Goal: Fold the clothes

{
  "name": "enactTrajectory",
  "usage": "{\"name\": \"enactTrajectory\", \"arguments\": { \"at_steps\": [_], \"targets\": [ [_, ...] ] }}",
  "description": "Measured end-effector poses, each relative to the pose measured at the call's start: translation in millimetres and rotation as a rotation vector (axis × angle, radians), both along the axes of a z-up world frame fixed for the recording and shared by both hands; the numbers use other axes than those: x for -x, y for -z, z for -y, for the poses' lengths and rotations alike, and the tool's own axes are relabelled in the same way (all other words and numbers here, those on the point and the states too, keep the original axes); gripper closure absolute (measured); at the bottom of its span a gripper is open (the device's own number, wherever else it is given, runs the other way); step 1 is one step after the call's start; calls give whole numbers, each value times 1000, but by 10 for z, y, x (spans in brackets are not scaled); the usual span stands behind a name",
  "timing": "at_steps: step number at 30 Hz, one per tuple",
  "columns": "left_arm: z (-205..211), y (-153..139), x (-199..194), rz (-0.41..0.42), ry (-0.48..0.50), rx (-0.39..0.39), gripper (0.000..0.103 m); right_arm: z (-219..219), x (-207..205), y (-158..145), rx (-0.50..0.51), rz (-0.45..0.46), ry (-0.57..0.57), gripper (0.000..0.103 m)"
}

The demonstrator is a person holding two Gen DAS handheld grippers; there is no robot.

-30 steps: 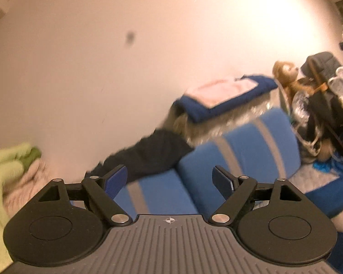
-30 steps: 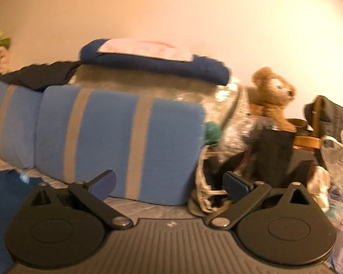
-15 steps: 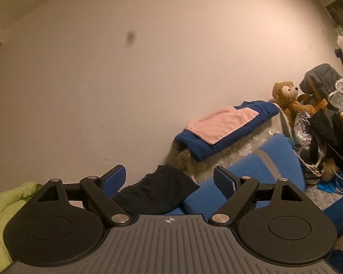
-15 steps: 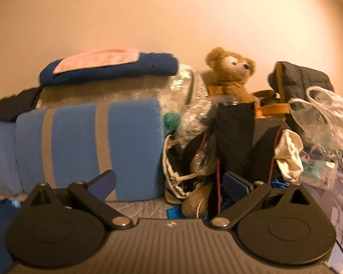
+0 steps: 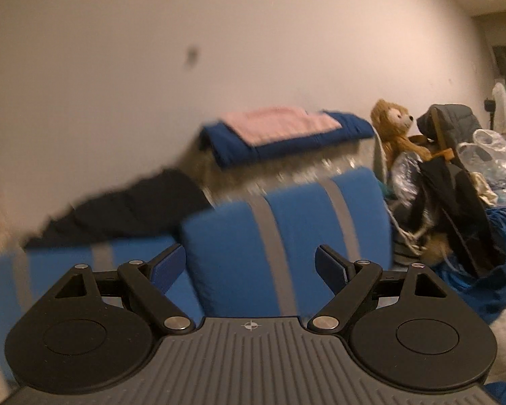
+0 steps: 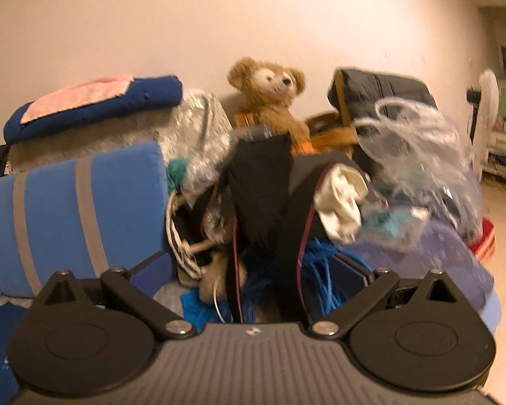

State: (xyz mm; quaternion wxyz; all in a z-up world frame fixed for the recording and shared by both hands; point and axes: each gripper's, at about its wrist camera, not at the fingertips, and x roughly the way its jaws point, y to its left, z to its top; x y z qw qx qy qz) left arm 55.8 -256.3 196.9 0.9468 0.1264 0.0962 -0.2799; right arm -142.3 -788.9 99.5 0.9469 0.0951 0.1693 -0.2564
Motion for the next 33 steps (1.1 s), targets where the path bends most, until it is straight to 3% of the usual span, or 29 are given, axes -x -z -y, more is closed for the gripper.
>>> {"name": "enactTrajectory", "arguments": {
  "at_steps": [6,12,19,25,33],
  "targets": [
    [245,637,-23,-111,65,-1,18,38,287,468,-70,-91,-39,5],
    [332,1228,-79,-237,77,47,18,61,477,1057,-188,-171,-44,30],
    [192,1788,-118,-357,62,92,18,189,484,1552,-419,-120,-11,54],
    [-45,1984,-159,-393,9,175,18,289,389,1902,-595,-35,20,59],
    [-94,1981,-185,-400,-23,201,18,351,295,2231,-689,23,91,59]
  ]
}}
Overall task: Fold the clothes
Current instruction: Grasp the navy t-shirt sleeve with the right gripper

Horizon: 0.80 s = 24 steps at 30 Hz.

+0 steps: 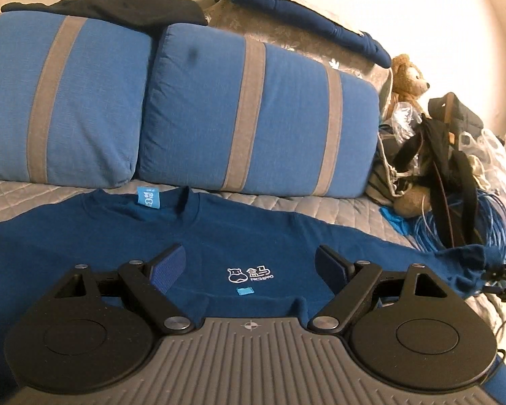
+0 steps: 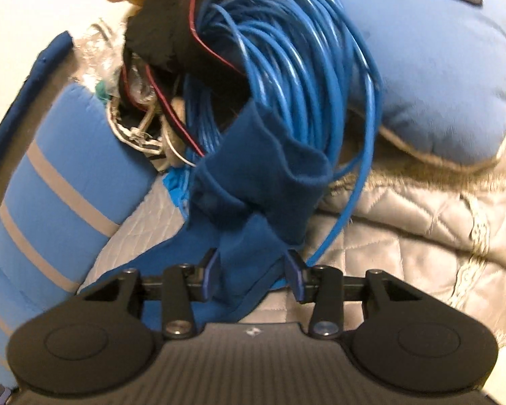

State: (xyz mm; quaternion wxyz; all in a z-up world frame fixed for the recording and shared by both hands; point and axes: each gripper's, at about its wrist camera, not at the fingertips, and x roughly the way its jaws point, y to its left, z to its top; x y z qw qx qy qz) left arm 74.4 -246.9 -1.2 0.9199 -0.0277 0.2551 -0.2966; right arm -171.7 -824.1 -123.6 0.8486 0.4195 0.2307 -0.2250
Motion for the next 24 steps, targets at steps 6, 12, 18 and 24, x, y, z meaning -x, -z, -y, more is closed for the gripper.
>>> {"name": "enactTrajectory", "arguments": {
  "at_steps": [6,12,18,24],
  "targets": [
    [7,7,-3,-1,-3,-2,18,-58,-28,82,9,-4,26,50],
    [13,11,1,2,-8,-7,18,-33,-8,173,-14,61,79,51],
    [8,12,-11,-2,-21,-8,18,-86,64,106,25,85,75,93],
    [9,4,-9,4,-21,-10,18,-283,-66,-352,180,49,-39,96]
  ]
}}
